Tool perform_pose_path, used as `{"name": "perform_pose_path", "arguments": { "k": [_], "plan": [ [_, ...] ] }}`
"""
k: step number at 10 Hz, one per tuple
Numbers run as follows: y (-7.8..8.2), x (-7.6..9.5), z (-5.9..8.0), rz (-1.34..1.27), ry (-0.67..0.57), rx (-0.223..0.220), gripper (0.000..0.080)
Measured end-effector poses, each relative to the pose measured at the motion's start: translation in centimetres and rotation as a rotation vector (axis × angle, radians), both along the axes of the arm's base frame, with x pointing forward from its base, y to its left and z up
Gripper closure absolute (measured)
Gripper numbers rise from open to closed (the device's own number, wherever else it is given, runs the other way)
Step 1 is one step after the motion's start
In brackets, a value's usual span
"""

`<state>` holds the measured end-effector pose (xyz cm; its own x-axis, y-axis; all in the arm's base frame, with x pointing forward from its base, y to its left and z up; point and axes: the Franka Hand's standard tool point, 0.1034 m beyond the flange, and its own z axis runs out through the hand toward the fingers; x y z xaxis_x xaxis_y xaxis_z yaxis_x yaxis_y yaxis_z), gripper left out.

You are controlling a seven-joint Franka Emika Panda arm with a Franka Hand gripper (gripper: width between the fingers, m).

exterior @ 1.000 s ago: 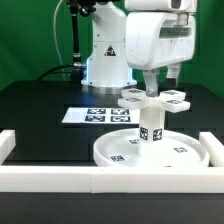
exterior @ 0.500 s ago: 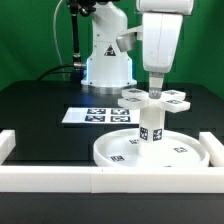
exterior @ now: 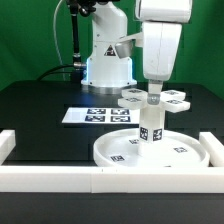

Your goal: Assemble round table

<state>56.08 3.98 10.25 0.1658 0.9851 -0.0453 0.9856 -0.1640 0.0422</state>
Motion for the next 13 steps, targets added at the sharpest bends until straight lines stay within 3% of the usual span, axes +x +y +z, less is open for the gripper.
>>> {"name": "perform_pose_path", "arguments": {
  "k": [2, 4, 8, 13],
  "plan": [
    [-0.03, -0.11, -0.26, -0.004, 0.005, -0.001, 0.0151],
    [-0.05, -0.12, -0.3, -0.008, 0.005, -0.001, 0.0366],
    [-0.08, -0.12, -0.31, -0.069, 0.002, 0.001, 0.0361],
    [0.14, -0.2, -0.28, -0.682, -0.027, 0.023, 0.0361]
  ]
}}
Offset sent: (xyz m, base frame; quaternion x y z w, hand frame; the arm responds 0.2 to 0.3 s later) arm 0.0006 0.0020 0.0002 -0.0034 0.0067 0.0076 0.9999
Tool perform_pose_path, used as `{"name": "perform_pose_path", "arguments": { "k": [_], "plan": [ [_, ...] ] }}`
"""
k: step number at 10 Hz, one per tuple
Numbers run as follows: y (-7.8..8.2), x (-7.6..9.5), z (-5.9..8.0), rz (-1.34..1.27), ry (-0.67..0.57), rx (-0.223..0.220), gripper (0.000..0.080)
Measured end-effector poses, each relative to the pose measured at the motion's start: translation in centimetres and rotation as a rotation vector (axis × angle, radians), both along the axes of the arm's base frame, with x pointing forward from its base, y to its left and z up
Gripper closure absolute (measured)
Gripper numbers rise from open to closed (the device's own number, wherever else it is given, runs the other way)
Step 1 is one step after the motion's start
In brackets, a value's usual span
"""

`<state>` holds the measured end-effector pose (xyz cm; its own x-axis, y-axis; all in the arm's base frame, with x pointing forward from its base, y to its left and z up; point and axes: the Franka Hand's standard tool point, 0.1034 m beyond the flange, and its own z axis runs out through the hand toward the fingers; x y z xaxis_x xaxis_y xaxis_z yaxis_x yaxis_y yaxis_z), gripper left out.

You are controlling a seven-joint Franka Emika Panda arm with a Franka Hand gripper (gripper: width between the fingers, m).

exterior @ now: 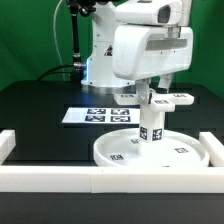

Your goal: Assemble round table

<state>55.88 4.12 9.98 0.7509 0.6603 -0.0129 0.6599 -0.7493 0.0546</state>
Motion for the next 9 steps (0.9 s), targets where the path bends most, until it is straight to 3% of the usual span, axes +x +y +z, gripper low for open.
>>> {"name": "perform_pose_path", "arguments": {
  "k": [9],
  "plan": [
    [0.02, -0.01, -0.01, -0.749, -0.025, 0.042, 0.036]
  ]
}}
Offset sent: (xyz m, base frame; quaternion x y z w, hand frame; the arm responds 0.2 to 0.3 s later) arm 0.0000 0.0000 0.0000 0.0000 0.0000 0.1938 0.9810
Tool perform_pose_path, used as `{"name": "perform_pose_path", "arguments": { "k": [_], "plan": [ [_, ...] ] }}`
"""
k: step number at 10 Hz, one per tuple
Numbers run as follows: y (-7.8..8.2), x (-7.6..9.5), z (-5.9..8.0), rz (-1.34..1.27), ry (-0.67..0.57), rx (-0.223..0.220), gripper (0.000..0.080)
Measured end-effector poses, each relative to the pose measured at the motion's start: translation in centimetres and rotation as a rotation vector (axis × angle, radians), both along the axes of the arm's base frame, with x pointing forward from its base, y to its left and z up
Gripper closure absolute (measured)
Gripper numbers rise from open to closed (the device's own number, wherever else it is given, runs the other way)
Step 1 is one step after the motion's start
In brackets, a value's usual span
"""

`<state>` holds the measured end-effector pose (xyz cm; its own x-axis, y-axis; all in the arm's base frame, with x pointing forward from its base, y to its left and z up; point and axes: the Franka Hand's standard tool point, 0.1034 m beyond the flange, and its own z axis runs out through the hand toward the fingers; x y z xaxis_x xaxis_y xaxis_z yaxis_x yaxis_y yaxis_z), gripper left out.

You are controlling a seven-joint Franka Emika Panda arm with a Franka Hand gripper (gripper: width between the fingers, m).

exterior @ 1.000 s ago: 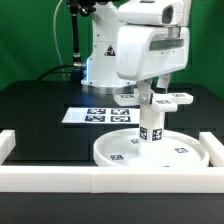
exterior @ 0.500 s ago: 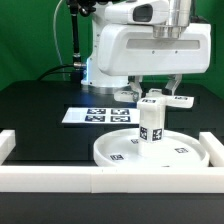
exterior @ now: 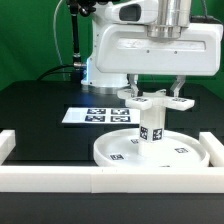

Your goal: Assemble round table

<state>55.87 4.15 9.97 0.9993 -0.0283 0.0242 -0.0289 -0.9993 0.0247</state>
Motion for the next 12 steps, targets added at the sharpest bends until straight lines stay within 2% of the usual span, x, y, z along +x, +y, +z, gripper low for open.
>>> {"name": "perform_pose_path", "arguments": {
  "k": [4, 9, 10, 11, 12],
  "plan": [
    [-0.2, -0.04, -0.05, -0.418, -0.002, 0.047, 0.036],
    [-0.21, 0.02, -0.05, -0.736, -0.006, 0.064, 0.036],
    [-0.32, 0.19, -0.05, -0.845, -0.016, 0.088, 0.036],
    [-0.22, 0.17, -0.06, -0.918, -0.018, 0.094, 0.036],
    [-0.25, 0.16, -0.06, -1.089, -0.016, 0.116, 0.036]
  ]
}}
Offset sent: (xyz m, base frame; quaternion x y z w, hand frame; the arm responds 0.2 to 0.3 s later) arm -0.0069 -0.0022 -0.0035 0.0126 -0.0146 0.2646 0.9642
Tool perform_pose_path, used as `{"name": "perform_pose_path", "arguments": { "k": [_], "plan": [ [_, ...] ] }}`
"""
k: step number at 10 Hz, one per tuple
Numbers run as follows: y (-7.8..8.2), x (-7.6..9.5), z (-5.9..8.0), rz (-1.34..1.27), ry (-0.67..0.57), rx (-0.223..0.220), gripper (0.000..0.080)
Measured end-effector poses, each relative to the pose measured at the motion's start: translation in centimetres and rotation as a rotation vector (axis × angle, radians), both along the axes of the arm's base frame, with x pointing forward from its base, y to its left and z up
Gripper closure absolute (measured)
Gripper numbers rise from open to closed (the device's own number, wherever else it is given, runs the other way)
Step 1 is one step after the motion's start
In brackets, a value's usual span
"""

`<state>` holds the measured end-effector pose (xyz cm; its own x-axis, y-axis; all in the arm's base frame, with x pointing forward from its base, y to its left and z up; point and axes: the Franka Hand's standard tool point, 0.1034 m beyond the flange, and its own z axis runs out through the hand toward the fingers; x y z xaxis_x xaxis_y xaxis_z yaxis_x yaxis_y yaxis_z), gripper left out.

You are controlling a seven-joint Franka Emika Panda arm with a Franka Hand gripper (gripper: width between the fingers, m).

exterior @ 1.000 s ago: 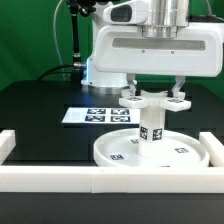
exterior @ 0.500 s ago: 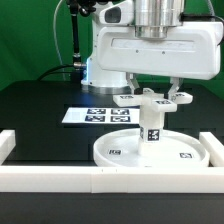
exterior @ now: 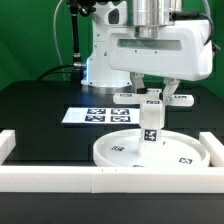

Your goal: Assemble round table

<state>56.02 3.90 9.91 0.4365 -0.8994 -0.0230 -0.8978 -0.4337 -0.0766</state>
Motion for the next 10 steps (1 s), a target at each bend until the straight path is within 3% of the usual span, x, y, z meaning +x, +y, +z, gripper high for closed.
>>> {"name": "perform_pose_path", "arguments": {
  "k": [3, 4, 5, 7, 10],
  "plan": [
    [0.1, 0.0, 0.0, -0.034, 0.003, 0.004, 0.0289],
    [0.1, 0.0, 0.3, -0.023, 0.001, 0.005, 0.0195],
    [-0.1, 0.1, 1.0, -0.011, -0.009, 0.008, 0.0159],
    [-0.3, -0.1, 2.5, -0.007, -0.02, 0.021, 0.0152],
    [-0.2, -0.1, 2.2, 0.0, -0.017, 0.019, 0.015]
  ]
}}
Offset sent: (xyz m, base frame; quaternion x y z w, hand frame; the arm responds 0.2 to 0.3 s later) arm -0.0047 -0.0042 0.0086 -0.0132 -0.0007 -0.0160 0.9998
